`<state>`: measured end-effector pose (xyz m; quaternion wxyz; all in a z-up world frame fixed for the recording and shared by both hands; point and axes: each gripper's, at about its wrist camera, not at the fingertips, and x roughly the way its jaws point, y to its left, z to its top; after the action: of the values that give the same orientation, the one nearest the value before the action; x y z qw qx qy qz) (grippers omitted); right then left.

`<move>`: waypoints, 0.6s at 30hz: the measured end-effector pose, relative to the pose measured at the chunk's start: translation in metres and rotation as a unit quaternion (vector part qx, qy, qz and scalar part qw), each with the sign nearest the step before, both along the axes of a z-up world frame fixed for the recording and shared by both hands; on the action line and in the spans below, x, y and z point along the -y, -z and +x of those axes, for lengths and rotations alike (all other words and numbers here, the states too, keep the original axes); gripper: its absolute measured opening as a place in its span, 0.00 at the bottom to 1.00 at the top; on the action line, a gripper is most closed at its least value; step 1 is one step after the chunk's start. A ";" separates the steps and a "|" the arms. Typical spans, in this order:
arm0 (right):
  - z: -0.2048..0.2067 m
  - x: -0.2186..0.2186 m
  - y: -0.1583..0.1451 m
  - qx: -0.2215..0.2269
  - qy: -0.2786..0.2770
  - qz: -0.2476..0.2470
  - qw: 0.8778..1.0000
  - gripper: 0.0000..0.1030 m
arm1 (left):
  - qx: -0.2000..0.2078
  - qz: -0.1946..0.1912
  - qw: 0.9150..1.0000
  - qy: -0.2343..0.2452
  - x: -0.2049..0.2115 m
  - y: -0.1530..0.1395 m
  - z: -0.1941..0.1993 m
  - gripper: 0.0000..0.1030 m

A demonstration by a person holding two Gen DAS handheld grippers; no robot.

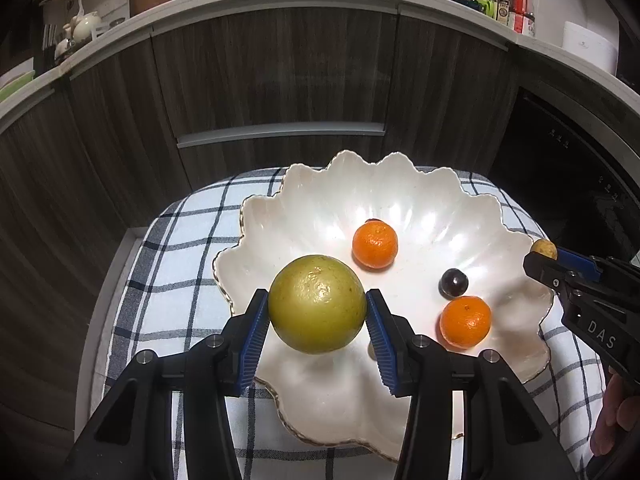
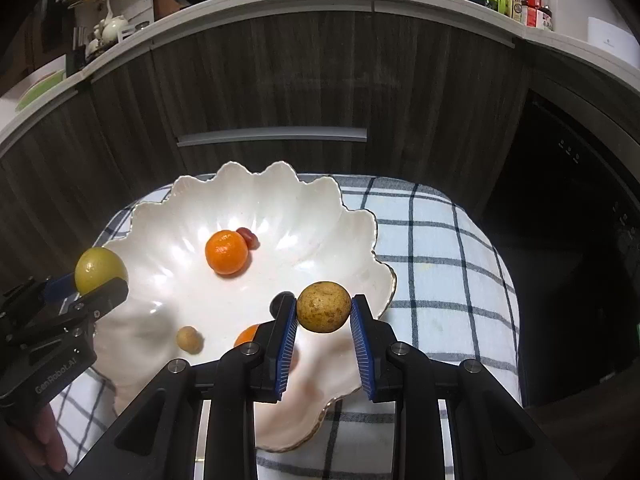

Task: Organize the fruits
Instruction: 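Carry the yellow citrus in the left tool while the right tool carries the tan fruit over the bowl, then open the left tool over the bowl while the right tool releases the tan fruit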

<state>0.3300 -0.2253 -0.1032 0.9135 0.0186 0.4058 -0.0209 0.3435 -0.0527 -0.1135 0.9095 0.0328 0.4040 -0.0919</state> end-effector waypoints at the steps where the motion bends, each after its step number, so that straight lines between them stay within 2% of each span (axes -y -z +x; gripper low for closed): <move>1: 0.000 0.001 0.000 0.000 0.002 -0.002 1.000 0.28 | 0.000 0.000 1.000 -0.001 0.000 0.001 0.000 0.46; 5: 0.002 0.001 0.001 -0.002 0.007 -0.008 1.000 0.30 | -0.007 0.000 1.000 -0.003 0.000 0.003 0.003 0.48; 7: 0.003 0.001 0.000 -0.002 0.009 -0.013 1.000 0.40 | 0.004 0.002 1.000 -0.008 -0.002 0.000 0.001 0.70; 9: 0.002 0.002 -0.002 0.003 0.015 -0.018 1.000 0.58 | 0.019 0.004 1.000 -0.007 -0.002 -0.005 -0.001 0.73; 12: -0.001 0.005 -0.006 0.012 0.024 -0.015 1.000 0.66 | 0.023 0.009 1.000 -0.006 -0.002 -0.009 -0.001 0.75; 15: -0.003 0.006 -0.009 0.015 0.030 -0.012 0.999 0.71 | 0.030 0.009 0.999 -0.011 -0.003 -0.014 -0.003 0.84; 18: -0.007 0.005 -0.015 0.023 0.038 -0.014 0.999 0.77 | 0.032 0.008 0.999 -0.012 -0.003 -0.018 -0.005 0.86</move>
<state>0.3227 -0.2307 -0.0881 0.9215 0.0213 0.3829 -0.0607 0.3389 -0.0493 -0.0952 0.9228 0.0385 0.3757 -0.0765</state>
